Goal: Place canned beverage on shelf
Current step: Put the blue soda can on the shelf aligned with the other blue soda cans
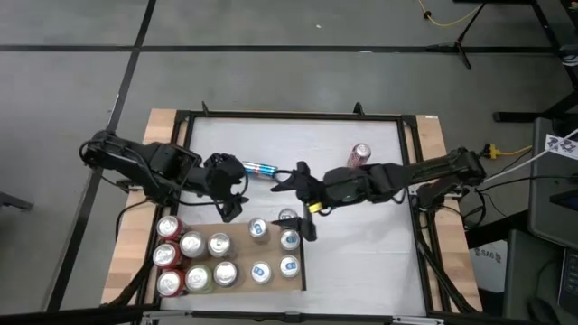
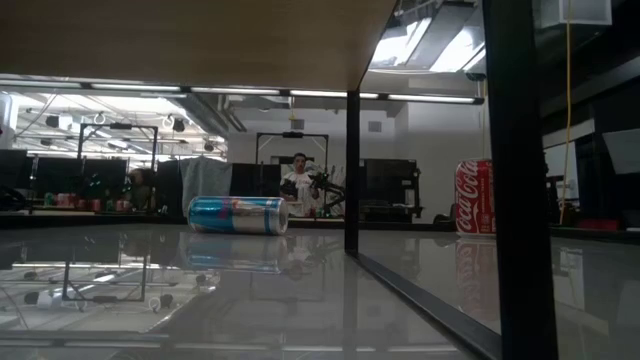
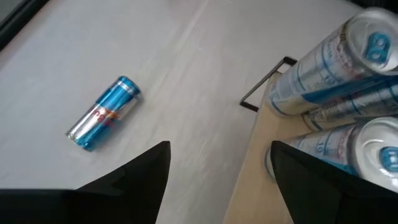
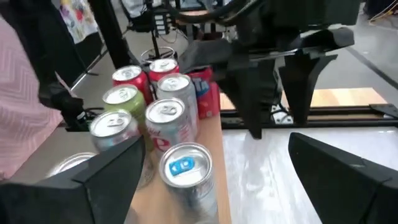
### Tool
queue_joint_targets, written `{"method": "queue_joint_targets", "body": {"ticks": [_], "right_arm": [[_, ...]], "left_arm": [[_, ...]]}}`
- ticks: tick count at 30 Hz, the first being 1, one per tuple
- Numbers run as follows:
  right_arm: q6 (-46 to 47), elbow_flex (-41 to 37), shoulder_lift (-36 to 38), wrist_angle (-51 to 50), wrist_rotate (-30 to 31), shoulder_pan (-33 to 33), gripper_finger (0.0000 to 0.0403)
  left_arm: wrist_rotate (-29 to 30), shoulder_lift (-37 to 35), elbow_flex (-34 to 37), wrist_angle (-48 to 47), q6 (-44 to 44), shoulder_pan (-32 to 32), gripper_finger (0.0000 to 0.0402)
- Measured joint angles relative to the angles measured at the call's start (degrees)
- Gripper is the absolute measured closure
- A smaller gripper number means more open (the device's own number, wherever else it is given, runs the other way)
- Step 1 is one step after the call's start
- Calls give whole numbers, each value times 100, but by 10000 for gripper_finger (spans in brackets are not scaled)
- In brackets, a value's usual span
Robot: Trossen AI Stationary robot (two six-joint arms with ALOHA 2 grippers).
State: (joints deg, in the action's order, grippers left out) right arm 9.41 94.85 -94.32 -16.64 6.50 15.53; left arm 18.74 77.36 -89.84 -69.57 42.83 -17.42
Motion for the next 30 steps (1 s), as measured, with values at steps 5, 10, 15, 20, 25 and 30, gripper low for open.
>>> {"method": "queue_joint_targets", "body": {"ticks": [5, 10, 15, 20, 25, 30], "right_arm": [[10, -4, -303, 12, 9, -2, 18], [79, -9, -442, -28, 3, -2, 18], [82, -9, -501, -22, 42, -2, 18], [83, -9, -537, 29, 40, -7, 18], [86, 310, -549, -364, -4, -17, 18], [81, 1175, -684, -1288, 52, -17, 18]], "left_arm": [[-18, 123, 0, -6, 1, -45, 134], [-6, 191, 0, 19, 7, -101, 134], [-9, 211, 0, 21, 9, -196, 134], [-1, 230, 0, 27, 15, -270, 134], [-2, 230, 0, 27, 20, -283, 134], [4, 230, 0, 24, 21, -281, 134]]}}
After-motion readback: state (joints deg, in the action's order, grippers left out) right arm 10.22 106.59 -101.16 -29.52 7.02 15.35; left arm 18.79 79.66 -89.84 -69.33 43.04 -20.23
